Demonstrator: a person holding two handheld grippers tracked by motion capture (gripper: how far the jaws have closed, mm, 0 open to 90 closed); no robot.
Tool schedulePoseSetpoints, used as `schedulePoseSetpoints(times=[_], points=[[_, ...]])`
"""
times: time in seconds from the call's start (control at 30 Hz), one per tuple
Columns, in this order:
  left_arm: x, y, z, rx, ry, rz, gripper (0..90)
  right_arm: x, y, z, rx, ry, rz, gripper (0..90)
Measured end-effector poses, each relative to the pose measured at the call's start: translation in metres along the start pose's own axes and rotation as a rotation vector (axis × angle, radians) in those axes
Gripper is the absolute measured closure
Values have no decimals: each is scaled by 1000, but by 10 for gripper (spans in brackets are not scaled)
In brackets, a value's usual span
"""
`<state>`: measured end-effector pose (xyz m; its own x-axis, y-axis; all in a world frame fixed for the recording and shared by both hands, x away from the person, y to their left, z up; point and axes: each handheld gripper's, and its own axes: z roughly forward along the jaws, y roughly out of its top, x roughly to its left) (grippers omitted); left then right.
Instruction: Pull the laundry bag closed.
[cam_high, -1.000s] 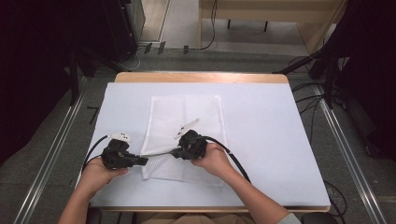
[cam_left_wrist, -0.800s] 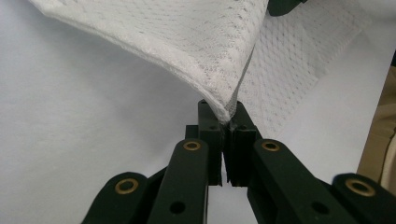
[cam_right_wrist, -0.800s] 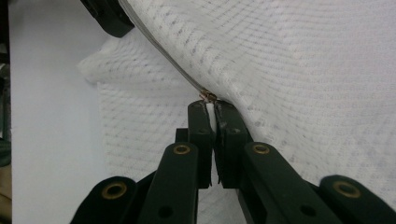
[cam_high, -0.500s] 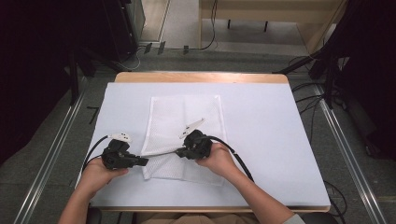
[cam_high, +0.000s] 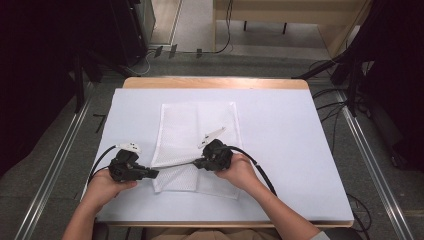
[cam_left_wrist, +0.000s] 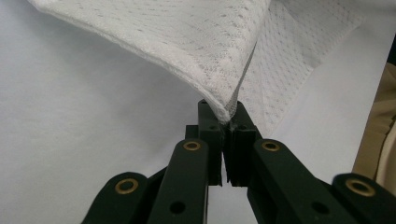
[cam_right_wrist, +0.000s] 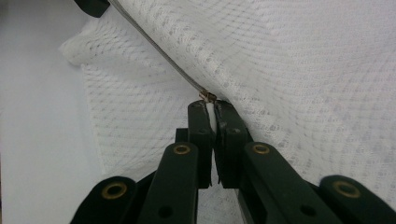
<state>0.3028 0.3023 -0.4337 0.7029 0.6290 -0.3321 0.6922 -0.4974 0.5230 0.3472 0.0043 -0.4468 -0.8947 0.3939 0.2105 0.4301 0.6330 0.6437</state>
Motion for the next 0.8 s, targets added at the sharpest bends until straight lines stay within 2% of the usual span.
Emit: schedulePoseSetpoints(times=[0.63, 0.8], points=[[0, -1, 0, 4, -7, -7, 880, -4, -9, -6, 10, -18, 0, 881], [2, -2, 0, 5, -6, -9, 880, -8, -13, -10, 8, -19, 20, 881]])
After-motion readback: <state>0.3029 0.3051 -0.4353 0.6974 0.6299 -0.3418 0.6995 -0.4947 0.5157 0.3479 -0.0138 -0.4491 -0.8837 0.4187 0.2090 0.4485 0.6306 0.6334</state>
